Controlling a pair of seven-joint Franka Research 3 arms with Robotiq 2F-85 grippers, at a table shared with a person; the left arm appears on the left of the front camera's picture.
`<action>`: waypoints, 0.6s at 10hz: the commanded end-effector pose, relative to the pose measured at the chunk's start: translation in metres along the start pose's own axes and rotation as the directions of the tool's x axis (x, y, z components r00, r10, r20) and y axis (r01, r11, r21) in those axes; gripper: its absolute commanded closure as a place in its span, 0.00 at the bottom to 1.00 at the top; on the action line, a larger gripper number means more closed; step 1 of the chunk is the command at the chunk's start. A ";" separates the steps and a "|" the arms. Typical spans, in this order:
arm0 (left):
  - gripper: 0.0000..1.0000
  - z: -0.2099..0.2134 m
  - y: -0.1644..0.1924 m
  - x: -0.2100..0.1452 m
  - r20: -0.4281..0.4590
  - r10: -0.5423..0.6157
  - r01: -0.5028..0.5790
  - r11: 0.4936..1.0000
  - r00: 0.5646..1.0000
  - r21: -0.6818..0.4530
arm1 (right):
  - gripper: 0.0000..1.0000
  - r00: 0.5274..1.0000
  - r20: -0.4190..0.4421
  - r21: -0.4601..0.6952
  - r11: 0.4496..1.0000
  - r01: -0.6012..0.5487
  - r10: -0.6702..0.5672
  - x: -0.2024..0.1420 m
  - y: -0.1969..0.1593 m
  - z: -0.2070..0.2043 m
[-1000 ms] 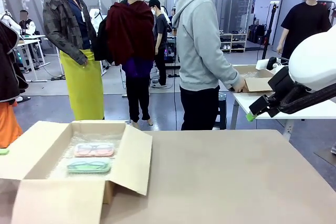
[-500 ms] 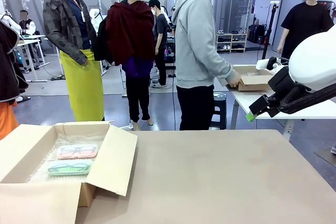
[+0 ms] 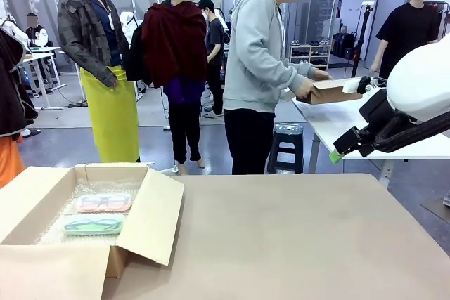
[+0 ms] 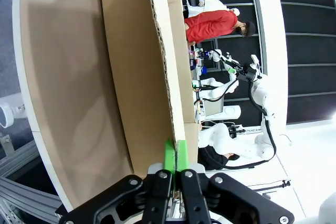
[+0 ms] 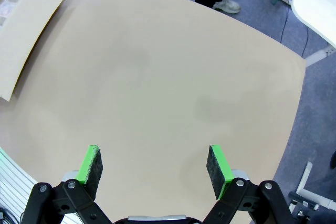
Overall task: Pack the glasses set securely to prepare it for shipping.
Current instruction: Position the Package Box on the left side of the table.
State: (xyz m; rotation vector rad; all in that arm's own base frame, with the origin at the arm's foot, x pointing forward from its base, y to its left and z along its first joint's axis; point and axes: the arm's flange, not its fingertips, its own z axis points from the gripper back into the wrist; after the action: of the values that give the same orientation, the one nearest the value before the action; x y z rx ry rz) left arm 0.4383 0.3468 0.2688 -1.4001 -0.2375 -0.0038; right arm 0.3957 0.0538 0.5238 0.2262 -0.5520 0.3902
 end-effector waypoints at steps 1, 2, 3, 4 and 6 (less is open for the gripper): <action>0.99 0.000 -0.005 -0.003 0.008 -0.001 0.001 1.000 1.000 -0.004 | 0.00 1.000 -0.007 0.004 1.000 -0.009 0.009 0.000 0.001 0.002; 0.99 0.000 -0.005 -0.003 0.008 -0.001 0.001 1.000 1.000 -0.004 | 0.00 1.000 -0.007 0.004 1.000 -0.009 0.009 0.000 0.001 0.002; 0.99 0.000 0.000 0.000 0.000 0.000 0.000 1.000 1.000 0.000 | 0.00 1.000 -0.007 0.004 1.000 -0.009 0.009 0.000 0.001 0.002; 0.62 -0.001 -0.003 -0.004 -0.013 -0.012 0.012 1.000 1.000 0.026 | 0.00 1.000 -0.007 0.004 1.000 -0.009 0.009 0.000 0.001 0.002; 0.25 -0.005 -0.008 -0.007 -0.015 -0.026 0.027 0.996 1.000 0.081 | 0.00 1.000 -0.007 0.004 1.000 -0.009 0.009 0.000 0.001 0.002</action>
State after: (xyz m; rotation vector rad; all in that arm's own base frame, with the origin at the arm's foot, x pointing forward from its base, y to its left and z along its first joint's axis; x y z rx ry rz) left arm 0.4400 0.3477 0.2697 -1.3691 -0.2403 -0.0078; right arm 0.3957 0.0538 0.5238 0.2261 -0.5520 0.3903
